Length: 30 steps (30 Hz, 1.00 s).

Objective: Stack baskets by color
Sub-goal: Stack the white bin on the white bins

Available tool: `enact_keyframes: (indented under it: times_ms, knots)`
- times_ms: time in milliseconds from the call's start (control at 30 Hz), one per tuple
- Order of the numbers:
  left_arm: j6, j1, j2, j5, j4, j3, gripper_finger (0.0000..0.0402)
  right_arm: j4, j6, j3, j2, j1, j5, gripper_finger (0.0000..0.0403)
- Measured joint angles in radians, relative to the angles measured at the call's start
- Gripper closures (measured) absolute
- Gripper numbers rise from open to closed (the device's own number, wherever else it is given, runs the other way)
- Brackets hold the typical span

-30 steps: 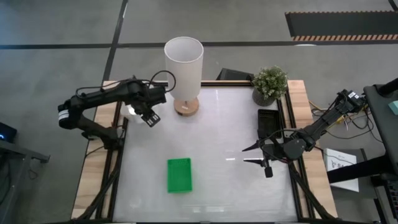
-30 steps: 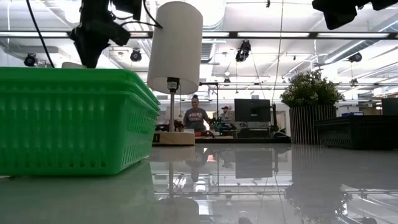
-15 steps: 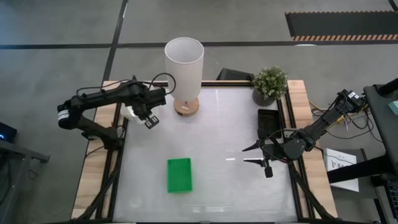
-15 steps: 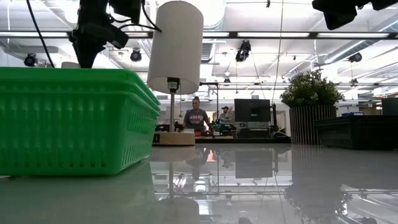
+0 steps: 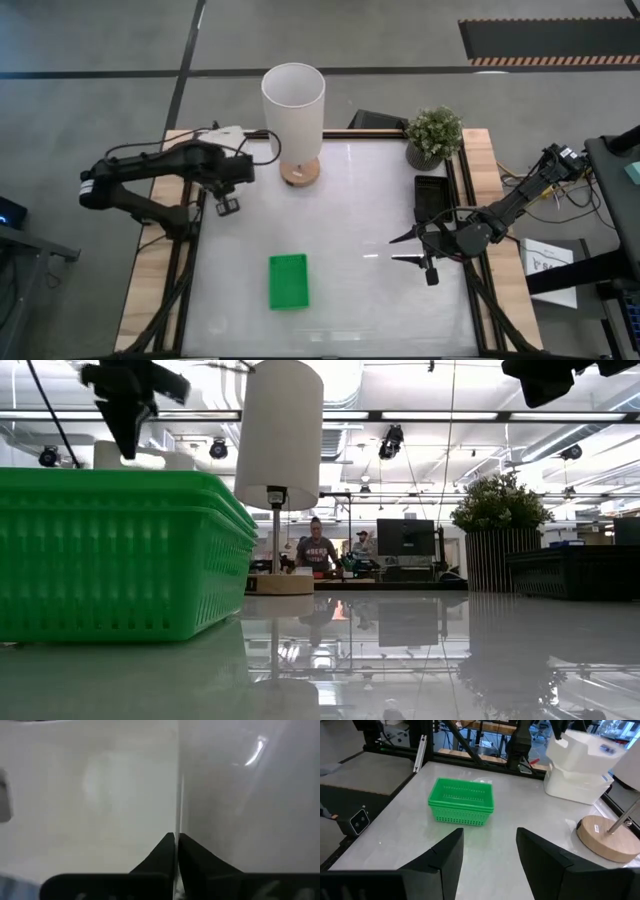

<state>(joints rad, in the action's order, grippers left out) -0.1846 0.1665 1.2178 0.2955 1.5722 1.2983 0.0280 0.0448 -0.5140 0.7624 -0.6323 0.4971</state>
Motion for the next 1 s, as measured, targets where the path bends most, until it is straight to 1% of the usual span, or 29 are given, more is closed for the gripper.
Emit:
enact_keyframes:
  times_ms: [100,167,233,267,367,400,600,733,867,1000]
  knots:
    - [0.138,-0.046,-0.035,0.039,0.001,0.000,0.0402,0.000,0.000,0.000,0.000,0.000,0.000,0.0227]
    - [0.174,-0.061,-0.057,0.073,-0.002,-0.004,0.0402,0.000,0.000,0.000,0.000,0.000,0.000,0.0227]
    - [0.213,-0.055,-0.082,0.077,-0.002,-0.006,0.0402,0.000,0.000,0.000,0.000,0.000,0.001,0.0227]
    - [0.276,-0.050,-0.098,0.080,-0.001,-0.013,0.0402,0.000,0.000,0.000,0.000,0.000,0.000,0.0227]
    - [0.532,-0.048,-0.148,0.088,0.001,-0.039,0.0402,-0.001,0.000,0.000,0.000,0.000,0.000,0.0227]
    - [0.568,-0.048,-0.164,0.087,0.000,-0.049,0.0402,-0.001,0.000,0.000,0.000,0.000,0.001,0.0227]
    - [0.580,-0.006,-0.239,0.090,0.000,-0.104,0.0402,-0.001,0.000,0.000,0.000,0.000,0.001,0.0227]
    - [0.533,0.023,-0.289,0.103,0.000,-0.157,0.0401,-0.001,-0.002,0.000,0.000,0.000,0.001,0.0227]
    - [0.532,0.024,-0.309,0.107,0.000,-0.208,0.0401,-0.001,-0.003,0.000,0.000,0.000,0.001,0.0227]
    - [0.532,0.032,-0.314,0.140,-0.001,-0.254,0.0401,-0.001,-0.002,0.000,0.000,0.000,0.001,0.0227]
